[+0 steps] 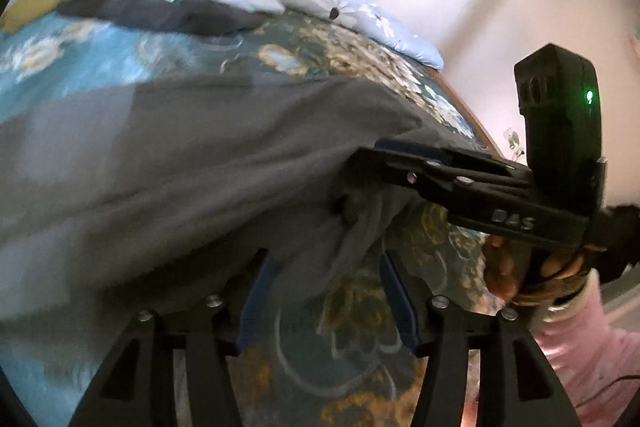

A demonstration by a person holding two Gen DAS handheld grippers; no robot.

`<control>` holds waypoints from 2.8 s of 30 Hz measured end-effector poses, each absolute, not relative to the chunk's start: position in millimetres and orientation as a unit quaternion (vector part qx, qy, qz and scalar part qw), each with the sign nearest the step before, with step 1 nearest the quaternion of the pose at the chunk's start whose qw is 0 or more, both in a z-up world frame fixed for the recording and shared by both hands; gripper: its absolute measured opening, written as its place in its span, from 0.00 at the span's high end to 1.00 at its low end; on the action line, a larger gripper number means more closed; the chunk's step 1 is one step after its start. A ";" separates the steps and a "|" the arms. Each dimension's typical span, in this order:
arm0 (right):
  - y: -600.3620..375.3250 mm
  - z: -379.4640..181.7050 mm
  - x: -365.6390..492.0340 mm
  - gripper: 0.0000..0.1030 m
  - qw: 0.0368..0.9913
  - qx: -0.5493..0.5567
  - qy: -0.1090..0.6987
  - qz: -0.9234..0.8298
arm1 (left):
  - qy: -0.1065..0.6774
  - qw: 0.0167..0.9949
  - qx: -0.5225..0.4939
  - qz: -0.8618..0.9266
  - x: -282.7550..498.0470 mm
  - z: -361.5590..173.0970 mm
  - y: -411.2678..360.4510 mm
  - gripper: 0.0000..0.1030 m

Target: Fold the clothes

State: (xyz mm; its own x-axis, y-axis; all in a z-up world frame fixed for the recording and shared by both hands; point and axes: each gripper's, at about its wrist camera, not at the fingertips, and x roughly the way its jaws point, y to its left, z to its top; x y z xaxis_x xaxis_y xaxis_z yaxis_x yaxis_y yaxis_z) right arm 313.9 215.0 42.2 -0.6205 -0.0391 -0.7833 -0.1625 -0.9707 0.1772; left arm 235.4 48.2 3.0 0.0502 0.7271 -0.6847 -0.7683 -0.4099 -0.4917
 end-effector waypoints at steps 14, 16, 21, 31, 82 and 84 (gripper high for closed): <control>265.8 59.9 350.6 0.55 0.037 -0.393 0.262 0.881 | 0.025 0.611 -0.474 0.634 252.3 -15.4 108.5 0.42; 276.1 61.6 364.4 0.55 0.055 -0.384 0.271 0.881 | 0.015 0.622 -0.469 0.627 256.1 -11.7 109.8 0.42; 304.9 60.2 395.8 0.55 0.098 -0.363 0.306 0.874 | 0.003 0.651 -0.453 0.609 274.1 6.8 103.5 0.42; 329.7 38.8 423.1 0.55 0.135 -0.356 0.347 0.857 | 0.051 0.633 -0.464 0.618 309.0 -9.6 100.6 0.37; 202.2 44.2 303.9 0.40 0.067 -0.383 0.324 0.863 | -0.371 0.139 -0.439 0.806 42.8 -53.6 -316.7 0.32; 190.6 41.6 293.8 0.36 0.054 -0.389 0.316 0.864 | -0.375 0.144 -0.433 0.807 44.7 -54.6 -320.4 0.30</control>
State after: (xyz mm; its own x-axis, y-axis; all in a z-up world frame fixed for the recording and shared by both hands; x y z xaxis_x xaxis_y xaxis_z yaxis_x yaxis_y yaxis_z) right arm 293.8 190.6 41.6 -0.6912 -0.1525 -0.7064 -0.3394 -0.7944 0.5036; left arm 44.7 -320.4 -54.6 -0.5841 0.5571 -0.5903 0.0918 -0.6772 -0.7300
